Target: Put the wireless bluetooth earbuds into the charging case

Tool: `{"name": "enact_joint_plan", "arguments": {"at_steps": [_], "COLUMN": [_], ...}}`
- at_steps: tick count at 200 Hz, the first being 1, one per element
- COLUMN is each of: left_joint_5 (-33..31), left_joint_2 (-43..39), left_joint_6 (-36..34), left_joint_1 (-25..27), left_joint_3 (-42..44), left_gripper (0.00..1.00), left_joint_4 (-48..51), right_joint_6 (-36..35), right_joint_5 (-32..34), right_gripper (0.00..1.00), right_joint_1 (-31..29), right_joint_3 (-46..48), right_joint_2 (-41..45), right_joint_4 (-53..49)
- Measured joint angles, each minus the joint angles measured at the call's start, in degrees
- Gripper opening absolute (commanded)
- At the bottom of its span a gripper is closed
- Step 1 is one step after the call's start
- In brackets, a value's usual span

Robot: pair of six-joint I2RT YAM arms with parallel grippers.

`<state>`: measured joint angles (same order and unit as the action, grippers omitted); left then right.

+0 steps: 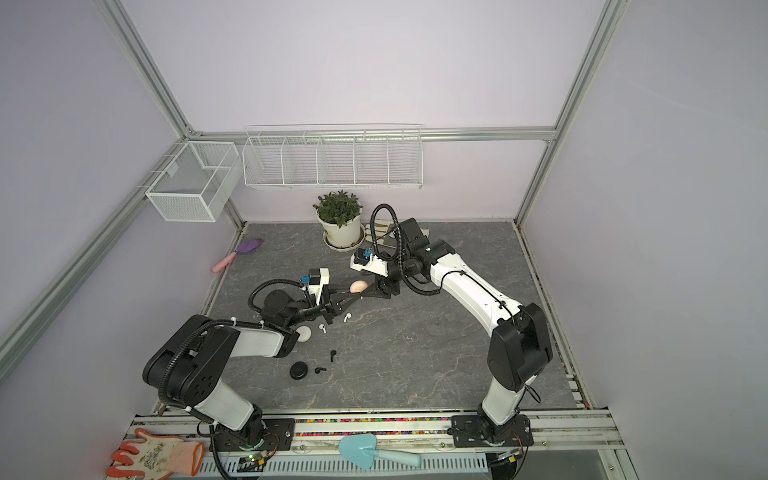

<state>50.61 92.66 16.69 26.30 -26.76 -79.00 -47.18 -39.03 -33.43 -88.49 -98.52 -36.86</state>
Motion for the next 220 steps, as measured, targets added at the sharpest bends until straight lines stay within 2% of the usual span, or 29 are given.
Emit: {"name": "enact_joint_plan", "arguments": {"at_steps": [125,220], "left_joint_5": [0.0,-0.2], "left_joint_2": [0.0,0.0], "left_joint_6": [0.2,0.2], "left_joint_1": [-0.5,-0.8], "left_joint_3": [0.0,0.1], "left_gripper": [0.00,0.00], "left_joint_4": [0.0,0.0], "right_joint_6": [0.3,1.2], "right_joint_5": [2.4,3.9], "right_gripper": [0.61,0.63], "right_joint_1": [-0.4,-0.4], "right_joint_3": [-1.4,-2.8], "right_joint_2": [0.0,0.0], "right_joint_4": [1.2,1.2]}}
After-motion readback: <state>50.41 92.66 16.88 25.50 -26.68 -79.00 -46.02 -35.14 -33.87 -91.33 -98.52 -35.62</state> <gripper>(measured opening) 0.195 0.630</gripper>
